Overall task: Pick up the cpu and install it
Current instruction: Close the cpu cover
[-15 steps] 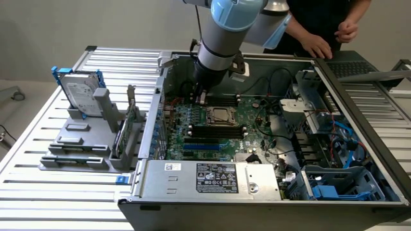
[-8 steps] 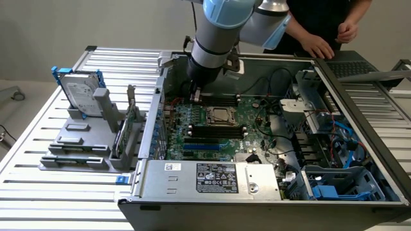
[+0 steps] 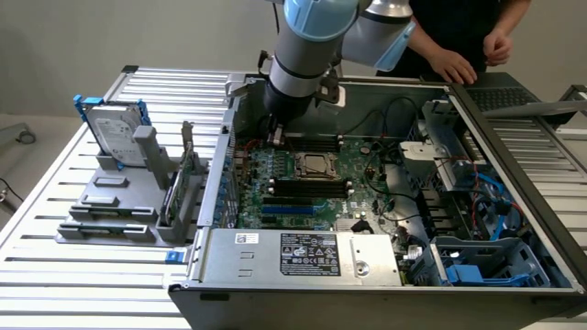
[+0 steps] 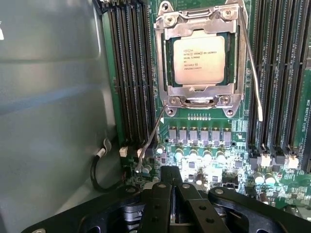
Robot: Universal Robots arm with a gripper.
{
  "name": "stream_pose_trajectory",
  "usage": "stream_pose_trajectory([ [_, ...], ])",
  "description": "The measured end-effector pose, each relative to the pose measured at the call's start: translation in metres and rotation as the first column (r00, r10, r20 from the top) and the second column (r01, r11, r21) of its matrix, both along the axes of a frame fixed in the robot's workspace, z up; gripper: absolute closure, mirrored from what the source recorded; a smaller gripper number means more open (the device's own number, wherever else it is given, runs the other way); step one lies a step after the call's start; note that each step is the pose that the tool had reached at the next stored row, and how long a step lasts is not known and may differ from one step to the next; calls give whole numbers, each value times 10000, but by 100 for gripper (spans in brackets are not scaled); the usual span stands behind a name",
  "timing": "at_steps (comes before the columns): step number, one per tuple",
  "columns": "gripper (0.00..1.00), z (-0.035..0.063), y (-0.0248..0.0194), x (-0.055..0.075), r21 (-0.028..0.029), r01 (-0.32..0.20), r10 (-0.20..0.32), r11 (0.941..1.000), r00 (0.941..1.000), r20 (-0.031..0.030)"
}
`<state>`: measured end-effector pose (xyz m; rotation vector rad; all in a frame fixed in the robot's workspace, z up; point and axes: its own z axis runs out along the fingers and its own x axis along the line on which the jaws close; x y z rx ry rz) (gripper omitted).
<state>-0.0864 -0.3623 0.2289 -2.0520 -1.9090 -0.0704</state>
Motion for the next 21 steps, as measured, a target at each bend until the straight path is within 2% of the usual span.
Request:
stream_pose_trajectory([
  [7,89,0,0,-20,1,709,-709,9975,9975,0],
  [15,89,0,0,-44,19,1538,-1538,9881,9881,-3],
  [18,89,1,0,-57,42,1813,-1813,9834,9834,-6],
  [21,89,7,0,-75,98,2048,-2048,9788,9788,-18],
])
